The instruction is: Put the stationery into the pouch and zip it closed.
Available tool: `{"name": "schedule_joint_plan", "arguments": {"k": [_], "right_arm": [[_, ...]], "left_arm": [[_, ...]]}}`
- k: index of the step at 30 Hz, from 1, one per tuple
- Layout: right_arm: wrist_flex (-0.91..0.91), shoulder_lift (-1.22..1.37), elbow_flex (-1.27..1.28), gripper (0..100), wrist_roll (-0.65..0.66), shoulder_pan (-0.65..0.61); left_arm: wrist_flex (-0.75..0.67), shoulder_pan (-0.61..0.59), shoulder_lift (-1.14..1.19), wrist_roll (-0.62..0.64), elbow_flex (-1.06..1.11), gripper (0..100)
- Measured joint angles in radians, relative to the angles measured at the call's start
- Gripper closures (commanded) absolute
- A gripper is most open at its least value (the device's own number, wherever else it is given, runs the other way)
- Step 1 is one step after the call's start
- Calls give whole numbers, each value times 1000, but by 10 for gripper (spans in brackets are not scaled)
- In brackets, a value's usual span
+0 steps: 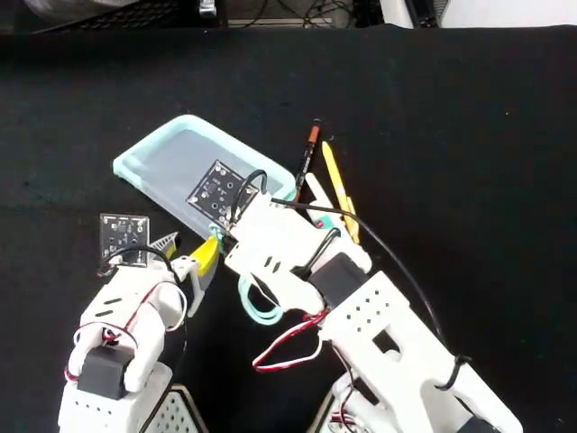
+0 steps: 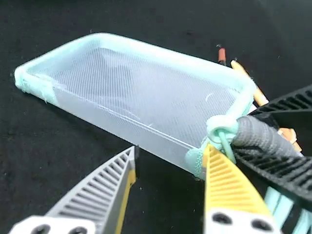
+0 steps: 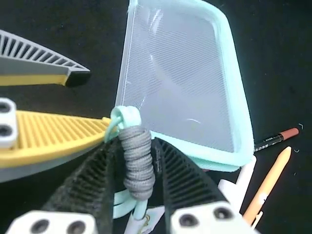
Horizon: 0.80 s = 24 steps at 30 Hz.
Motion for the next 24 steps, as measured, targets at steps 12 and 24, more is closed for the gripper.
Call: {"name": "schedule_joint_plan", "arguments": {"k": [12, 24], "right_arm": [[0, -5, 0, 986, 0, -3], [0, -5, 0, 986, -2, -3]], "left_arm": [[115, 14, 2, -2, -61, 772], [6, -103, 5, -49, 26, 774]]}}
